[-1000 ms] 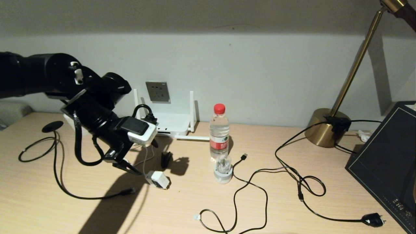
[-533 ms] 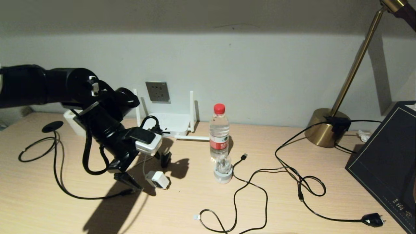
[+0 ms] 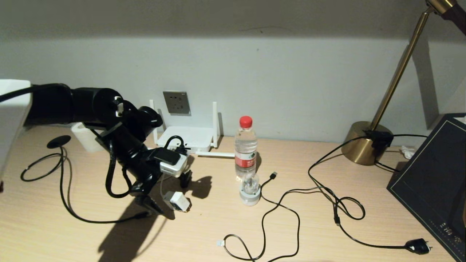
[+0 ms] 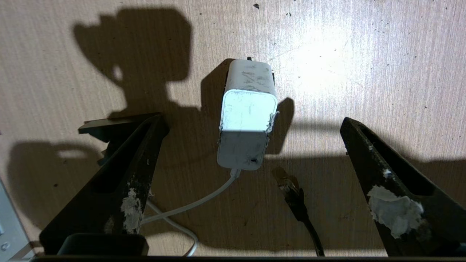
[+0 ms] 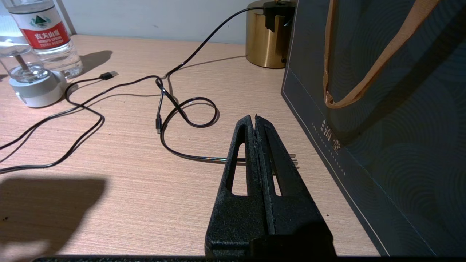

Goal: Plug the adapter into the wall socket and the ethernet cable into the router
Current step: Pick up plug

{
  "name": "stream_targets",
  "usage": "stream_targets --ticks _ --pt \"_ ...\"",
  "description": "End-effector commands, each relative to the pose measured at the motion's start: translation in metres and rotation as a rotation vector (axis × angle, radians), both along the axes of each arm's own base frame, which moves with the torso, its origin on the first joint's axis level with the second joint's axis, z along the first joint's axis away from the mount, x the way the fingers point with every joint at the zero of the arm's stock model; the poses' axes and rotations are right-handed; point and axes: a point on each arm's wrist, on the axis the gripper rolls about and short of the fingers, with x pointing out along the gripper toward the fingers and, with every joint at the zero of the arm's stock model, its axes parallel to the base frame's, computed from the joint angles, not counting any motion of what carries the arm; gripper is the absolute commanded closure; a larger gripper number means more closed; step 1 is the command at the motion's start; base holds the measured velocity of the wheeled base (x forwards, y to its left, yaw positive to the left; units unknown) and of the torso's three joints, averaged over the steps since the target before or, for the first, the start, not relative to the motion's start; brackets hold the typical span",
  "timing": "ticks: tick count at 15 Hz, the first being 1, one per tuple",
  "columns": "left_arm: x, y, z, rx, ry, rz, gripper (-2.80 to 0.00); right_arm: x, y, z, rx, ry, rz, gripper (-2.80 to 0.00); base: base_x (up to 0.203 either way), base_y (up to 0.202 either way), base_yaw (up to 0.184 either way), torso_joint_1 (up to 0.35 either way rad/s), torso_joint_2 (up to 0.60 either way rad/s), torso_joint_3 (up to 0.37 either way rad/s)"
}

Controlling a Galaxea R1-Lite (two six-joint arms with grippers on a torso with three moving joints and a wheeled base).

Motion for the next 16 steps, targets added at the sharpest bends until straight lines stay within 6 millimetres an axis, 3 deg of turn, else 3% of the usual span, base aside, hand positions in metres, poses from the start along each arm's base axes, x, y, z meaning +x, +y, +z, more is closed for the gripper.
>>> stream_targets --ticks 1,7,16 --pt "0.002 -0.001 -0.006 0.004 0.02 -0.009 -2.8 0.003 0.0 -0.01 0.0 0.036 0.0 0.0 0.0 0.0 0.0 0.0 0.0 0.0" --pt "0.0 0.0 -0.024 -0.001 0.034 -0.005 -2.8 0.003 0.0 -0.01 0.0 0.036 0.0 0.0 0.0 0.0 0.0 0.0 0.0 0.0" --pt "0.004 -0.001 -0.029 -0.004 0.018 -0.003 -2.8 0.003 0.0 -0.01 0.0 0.036 0.0 0.0 0.0 0.0 0.0 0.0 0.0 0.0"
